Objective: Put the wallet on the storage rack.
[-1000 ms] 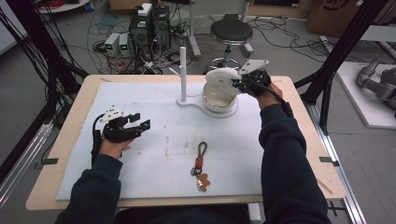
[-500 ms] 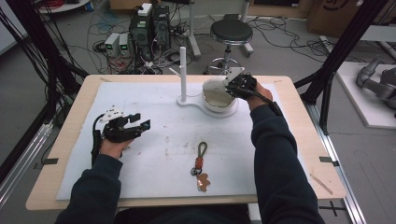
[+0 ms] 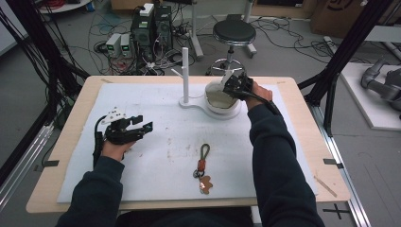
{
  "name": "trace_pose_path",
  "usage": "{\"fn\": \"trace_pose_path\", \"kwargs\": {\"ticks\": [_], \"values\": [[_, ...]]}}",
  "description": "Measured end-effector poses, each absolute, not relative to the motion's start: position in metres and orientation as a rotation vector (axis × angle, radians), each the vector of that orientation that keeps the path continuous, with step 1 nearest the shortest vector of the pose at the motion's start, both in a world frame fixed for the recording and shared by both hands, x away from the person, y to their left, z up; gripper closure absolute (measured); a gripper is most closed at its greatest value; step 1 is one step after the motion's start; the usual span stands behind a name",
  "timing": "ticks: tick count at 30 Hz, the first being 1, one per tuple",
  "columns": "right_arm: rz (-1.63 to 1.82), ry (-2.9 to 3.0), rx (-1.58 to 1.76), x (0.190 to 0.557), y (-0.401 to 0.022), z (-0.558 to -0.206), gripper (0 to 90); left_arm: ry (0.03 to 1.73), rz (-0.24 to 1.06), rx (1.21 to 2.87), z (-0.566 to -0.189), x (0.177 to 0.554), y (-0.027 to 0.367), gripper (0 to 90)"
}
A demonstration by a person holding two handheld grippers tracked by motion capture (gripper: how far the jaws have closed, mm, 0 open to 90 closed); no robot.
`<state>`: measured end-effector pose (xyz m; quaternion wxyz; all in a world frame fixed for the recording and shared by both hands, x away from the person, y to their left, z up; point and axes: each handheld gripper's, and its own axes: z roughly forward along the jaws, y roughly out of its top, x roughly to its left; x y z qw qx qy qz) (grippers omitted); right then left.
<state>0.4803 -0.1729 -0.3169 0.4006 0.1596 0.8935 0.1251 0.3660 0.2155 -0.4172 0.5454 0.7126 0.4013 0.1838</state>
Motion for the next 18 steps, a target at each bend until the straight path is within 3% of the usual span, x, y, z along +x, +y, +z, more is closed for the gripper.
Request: {"fn": "trace_pose_path", "kwargs": {"ticks": [13,16,17,18], "values": [[0.392,2.301,0.496,0.496,-0.167,-0.335,76.9,0.944,0.428,1.690,-0.417,0.366,0.215,40.6],[0.541,2.324,0.594,0.498,-0.177,-0.336,72.3,0.944,0.425,1.685,-0.417,0.366,0.215,40.5],[0.601,2.333,0.640,0.498,-0.182,-0.335,65.3,0.943,0.425,1.685,-0.417,0.366,0.215,40.4],[0.733,2.281,0.727,0.496,-0.194,-0.336,51.0,0.945,0.422,1.676,-0.417,0.365,0.215,40.1]]}}
